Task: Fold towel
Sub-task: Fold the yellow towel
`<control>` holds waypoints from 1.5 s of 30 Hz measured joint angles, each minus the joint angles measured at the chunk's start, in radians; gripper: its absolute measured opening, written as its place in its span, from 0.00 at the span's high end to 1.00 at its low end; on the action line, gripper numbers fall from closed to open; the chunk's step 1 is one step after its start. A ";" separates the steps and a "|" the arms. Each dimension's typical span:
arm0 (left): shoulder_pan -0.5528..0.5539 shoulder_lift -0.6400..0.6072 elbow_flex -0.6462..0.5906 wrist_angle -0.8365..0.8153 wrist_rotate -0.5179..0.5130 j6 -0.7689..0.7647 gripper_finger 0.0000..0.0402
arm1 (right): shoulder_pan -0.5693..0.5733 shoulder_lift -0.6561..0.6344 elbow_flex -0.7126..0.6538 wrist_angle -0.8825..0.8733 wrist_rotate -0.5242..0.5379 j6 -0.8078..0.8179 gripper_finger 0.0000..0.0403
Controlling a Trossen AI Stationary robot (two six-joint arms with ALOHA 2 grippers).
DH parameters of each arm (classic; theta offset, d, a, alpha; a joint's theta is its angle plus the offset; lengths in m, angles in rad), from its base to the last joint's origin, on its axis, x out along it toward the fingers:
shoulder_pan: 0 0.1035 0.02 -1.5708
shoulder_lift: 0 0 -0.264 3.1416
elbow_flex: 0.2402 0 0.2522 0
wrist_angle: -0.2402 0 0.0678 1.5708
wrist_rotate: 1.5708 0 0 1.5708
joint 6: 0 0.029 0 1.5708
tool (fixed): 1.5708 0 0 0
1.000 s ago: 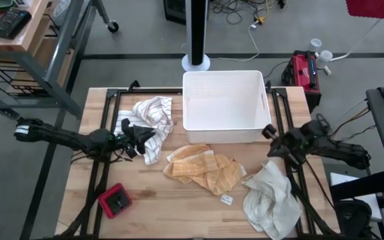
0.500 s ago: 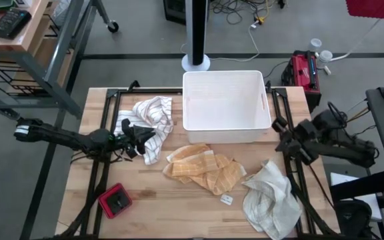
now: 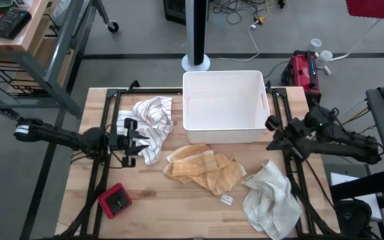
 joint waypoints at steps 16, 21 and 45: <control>0.000 0.004 -0.001 0.029 -0.031 -0.703 0.72 | 0.000 0.113 0.000 0.001 -0.075 0.060 1.00; -0.028 0.026 0.116 -0.106 -0.019 -0.585 0.72 | 0.000 0.153 0.043 -0.067 -0.080 0.107 1.00; -0.093 0.491 0.655 -0.931 -0.092 -0.603 0.72 | 0.075 0.325 0.138 -0.415 -0.069 0.168 1.00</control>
